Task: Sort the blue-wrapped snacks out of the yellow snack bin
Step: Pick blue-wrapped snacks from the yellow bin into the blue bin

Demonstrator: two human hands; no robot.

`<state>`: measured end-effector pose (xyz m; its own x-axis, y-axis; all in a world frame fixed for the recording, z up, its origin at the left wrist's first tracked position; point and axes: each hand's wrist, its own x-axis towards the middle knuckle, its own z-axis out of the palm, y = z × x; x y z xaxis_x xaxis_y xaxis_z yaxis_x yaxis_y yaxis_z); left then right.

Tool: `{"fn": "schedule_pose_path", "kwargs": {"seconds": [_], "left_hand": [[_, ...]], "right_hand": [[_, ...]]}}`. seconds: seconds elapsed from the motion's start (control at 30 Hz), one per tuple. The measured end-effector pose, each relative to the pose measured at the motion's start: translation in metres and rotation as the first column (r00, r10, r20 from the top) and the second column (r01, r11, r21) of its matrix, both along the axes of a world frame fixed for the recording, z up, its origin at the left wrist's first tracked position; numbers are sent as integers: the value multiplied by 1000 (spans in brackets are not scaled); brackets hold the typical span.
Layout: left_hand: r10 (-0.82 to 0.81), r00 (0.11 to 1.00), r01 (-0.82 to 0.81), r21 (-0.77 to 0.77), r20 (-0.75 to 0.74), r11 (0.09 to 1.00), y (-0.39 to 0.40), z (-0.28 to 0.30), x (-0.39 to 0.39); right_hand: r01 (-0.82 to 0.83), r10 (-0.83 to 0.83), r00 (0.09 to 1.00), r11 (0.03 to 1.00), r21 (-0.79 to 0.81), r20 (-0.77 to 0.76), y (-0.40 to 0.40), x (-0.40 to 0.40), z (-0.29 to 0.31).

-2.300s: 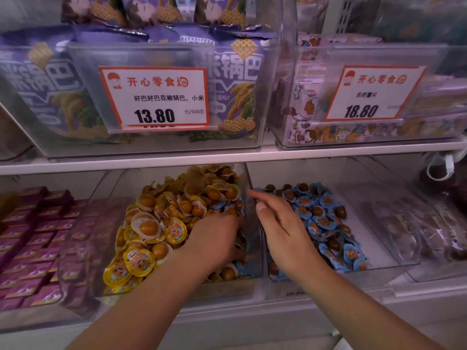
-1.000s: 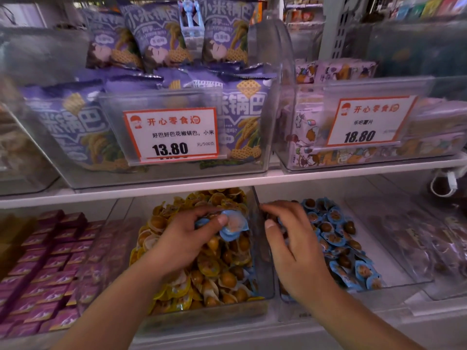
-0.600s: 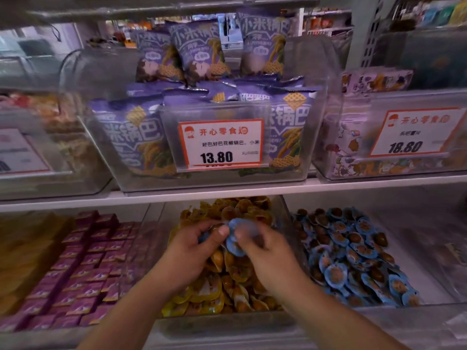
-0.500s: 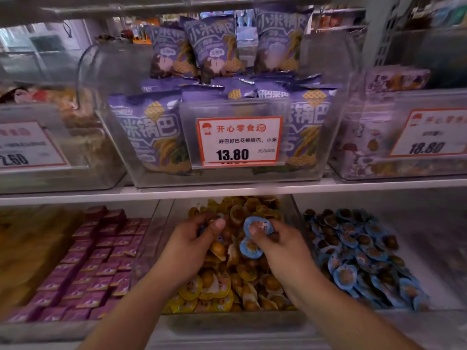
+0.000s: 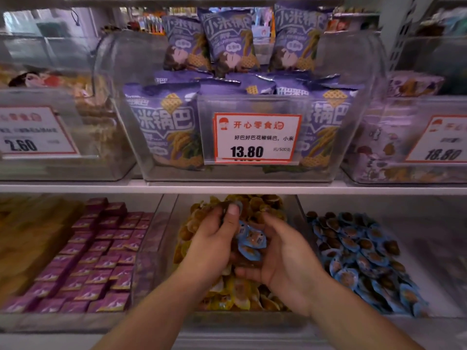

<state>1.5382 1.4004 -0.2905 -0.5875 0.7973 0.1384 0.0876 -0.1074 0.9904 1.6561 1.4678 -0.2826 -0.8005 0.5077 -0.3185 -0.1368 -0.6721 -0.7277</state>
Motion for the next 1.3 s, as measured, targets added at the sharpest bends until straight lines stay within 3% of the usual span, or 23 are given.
{"fn": "schedule_pose_path", "kwargs": {"seconds": [0.07, 0.13, 0.23, 0.3, 0.43, 0.53, 0.6, 0.67, 0.77, 0.83, 0.9, 1.0, 1.07, 1.17, 1.23, 1.3], "left_hand": [[-78, 964, 81, 0, -256, 997, -4, -1, 10], [-165, 801, 149, -76, -575, 986, -7, -5, 14], [-208, 582, 167, -134, -786, 977, -5, -6, 22], [-240, 583, 215, -138, -776, 967, -1, -9, 31], [-309, 696, 308, -120, -648, 944, 6, -18, 44], [-260, 731, 246, -113, -631, 963, 14, -24, 39], [-229, 696, 181, -143, -681, 973, 19, -29, 32], [-249, 649, 151, -199, -719, 968, 22, -33, 25], [-334, 515, 167, -289, -790, 943, 27, -37, 21], [-394, 402, 178, -352, -826, 919, 30, -39, 20], [-446, 306, 166, -415, -841, 895, 34, -40, 20], [-531, 206, 141, -512, -822, 847, 37, -39, 20], [-588, 113, 107, -579, -801, 808, 39, -38, 21], [-623, 27, 54, -621, -782, 782, 42, -39, 24], [-616, -15, 30, -616, -788, 787, 42, -40, 24], [-585, -40, -3, -586, -810, 811, 43, -39, 20]], "right_hand": [[-56, 56, 996, 998, 10, -72, -3, 5, 5], [-40, 45, 997, 996, 84, -62, -7, 10, 9], [145, -172, 982, 947, 286, 73, -10, 22, 14], [214, -271, 958, 898, 384, 99, -9, 35, 16], [313, -413, 905, 807, 501, 101, 8, 64, 17], [347, -523, 835, 742, 574, 171, 43, 96, 15], [323, -601, 778, 633, 703, 184, 71, 119, 11], [196, -662, 713, 505, 841, 232, 98, 141, 4], [-247, -638, 634, 368, 897, 436, 128, 174, -10], [-426, -534, 592, 429, 797, 603, 136, 190, -19], [-468, -465, 578, 484, 740, 670, 136, 197, -24], [-392, -620, 603, 318, 863, 502, 132, 189, -24], [-226, -690, 656, 208, 952, 307, 120, 172, -17], [-5, -575, 812, 163, 987, 99, 87, 136, -14], [-92, -426, 897, 84, 992, 119, 63, 114, -20], [-213, -348, 915, 17, 977, 205, 49, 103, -30]]}}
